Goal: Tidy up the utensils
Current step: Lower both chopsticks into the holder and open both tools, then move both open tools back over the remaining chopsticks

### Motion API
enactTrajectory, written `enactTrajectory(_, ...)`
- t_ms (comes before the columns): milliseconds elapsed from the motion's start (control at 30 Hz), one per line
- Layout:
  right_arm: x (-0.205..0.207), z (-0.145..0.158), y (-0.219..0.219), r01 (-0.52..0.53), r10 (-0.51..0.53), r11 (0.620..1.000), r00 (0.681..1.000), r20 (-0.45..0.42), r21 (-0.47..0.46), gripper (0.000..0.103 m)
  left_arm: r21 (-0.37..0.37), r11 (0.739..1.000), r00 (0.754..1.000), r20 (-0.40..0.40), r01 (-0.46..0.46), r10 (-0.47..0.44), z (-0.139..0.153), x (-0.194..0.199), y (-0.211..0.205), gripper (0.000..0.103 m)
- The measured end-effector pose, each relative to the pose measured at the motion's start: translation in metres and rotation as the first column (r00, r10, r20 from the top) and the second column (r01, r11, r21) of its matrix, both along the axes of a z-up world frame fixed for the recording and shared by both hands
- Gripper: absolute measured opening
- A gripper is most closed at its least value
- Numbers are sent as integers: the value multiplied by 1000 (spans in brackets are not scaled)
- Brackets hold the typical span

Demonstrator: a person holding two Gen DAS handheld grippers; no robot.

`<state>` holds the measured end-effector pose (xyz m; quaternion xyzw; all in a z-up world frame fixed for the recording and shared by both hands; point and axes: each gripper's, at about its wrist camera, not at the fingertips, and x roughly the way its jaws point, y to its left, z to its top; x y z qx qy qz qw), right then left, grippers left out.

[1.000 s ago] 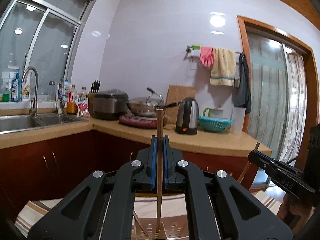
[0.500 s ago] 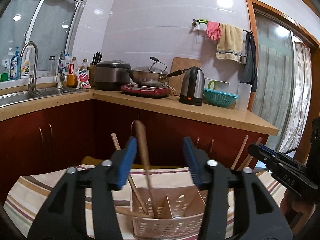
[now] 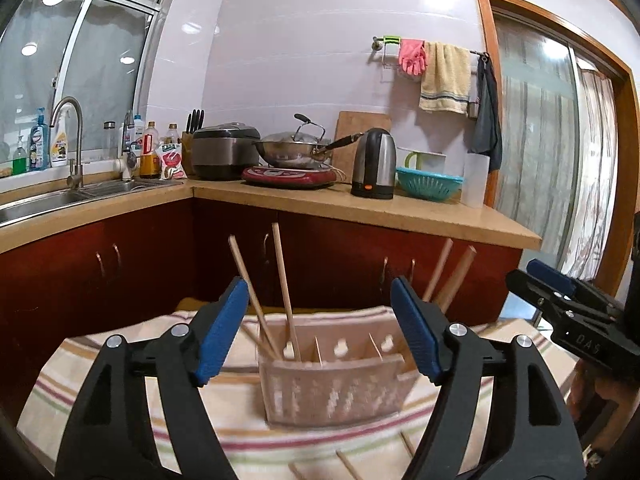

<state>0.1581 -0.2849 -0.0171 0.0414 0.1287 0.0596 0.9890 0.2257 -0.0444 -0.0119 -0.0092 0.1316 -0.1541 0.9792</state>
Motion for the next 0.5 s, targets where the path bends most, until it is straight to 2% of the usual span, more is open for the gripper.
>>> enactTrajectory(100, -22, -7, 0, 6, -6, 1000, 1000, -14, -9, 59, 23, 1000, 1000, -6, -13, 13, -12, -24, -1, 72)
enactTrajectory(267, -60, -29, -1, 27, -27, 1000, 998, -50, -8, 59, 12, 999, 998, -49, -33, 33, -36, -56, 5, 72)
enactTrajectory(500, -113, -78, 4, 39, -41, 999, 990, -132, -17, 59, 39, 997, 988, -141, -63, 68, -82, -96, 11, 72)
